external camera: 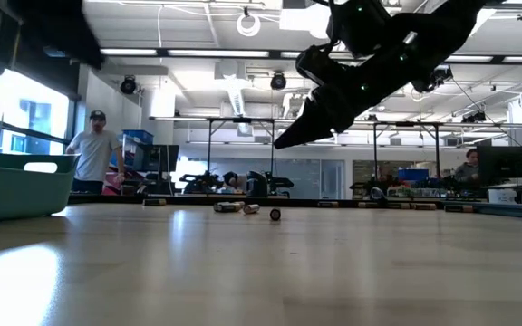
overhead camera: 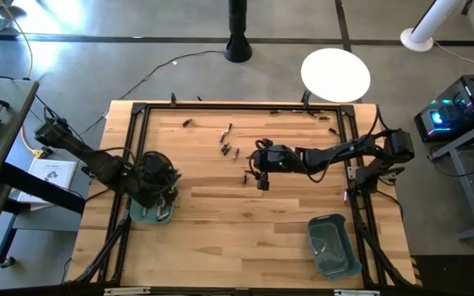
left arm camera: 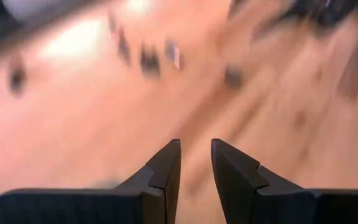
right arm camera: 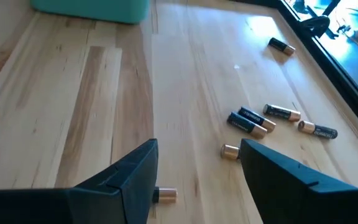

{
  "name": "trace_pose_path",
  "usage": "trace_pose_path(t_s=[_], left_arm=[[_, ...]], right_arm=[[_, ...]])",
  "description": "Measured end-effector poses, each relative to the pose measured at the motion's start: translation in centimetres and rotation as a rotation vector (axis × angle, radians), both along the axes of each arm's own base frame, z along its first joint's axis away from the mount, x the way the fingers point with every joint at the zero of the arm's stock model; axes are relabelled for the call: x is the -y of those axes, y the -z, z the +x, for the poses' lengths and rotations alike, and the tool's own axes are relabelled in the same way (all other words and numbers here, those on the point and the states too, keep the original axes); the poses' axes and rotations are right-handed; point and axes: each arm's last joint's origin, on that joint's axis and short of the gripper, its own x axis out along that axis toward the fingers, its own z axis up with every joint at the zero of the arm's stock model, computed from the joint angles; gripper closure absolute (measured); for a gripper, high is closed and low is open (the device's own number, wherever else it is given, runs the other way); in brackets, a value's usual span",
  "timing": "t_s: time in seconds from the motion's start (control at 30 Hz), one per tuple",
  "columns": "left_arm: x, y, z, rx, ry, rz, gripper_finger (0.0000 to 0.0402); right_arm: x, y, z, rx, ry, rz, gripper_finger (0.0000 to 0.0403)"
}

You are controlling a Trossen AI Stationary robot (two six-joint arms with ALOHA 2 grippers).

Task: Sort batteries
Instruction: Put the silver battery into the green bin

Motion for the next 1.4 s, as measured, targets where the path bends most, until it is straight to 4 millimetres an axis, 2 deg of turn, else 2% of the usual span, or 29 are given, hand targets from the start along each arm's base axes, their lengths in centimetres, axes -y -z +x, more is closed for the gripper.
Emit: trace_pose_path(t_s=[0.2,0.37,0.63,0.8,1.03,1.17,1.4], left_arm=[[0.5,0.5,2.1,0.185,-0.071,0.310,0.0321],[0.6,1.9,4.1,0.210,-0.129,0.435,0.0321],[-0.6,4.0,7.8,0.208,-0.206,0.455,0.0321],[-2.1,5.1,10.2,0.134,-0.058,0.379,0.0321],[-4.7,7.7,11.9,0.041,-0.120,0.356,0.0321],[-5.4,8.7,12.5,0.029,-0.105,0.292,0.0313],[-5.4,9.0,12.7,0.031,-0.095,0.261,0.0304]], right_arm=[[0.1,-0.1,0.1,0.006,0.002,-0.001,0.0181],[0.1,-0.1,0.1,0.007,0.004,0.003,0.0181],[0.6,-0.2,0.1,0.020,0.019,0.028,0.0181],[0.9,-0.4,0.2,0.049,-0.014,0.045,0.0181],[1.5,-0.4,0.1,0.034,-0.033,-0.008,0.0181],[3.0,0.1,-1.4,-0.007,0.045,-0.021,0.0181],[7.4,-1.3,-6.9,-0.118,0.419,0.002,0.0181]])
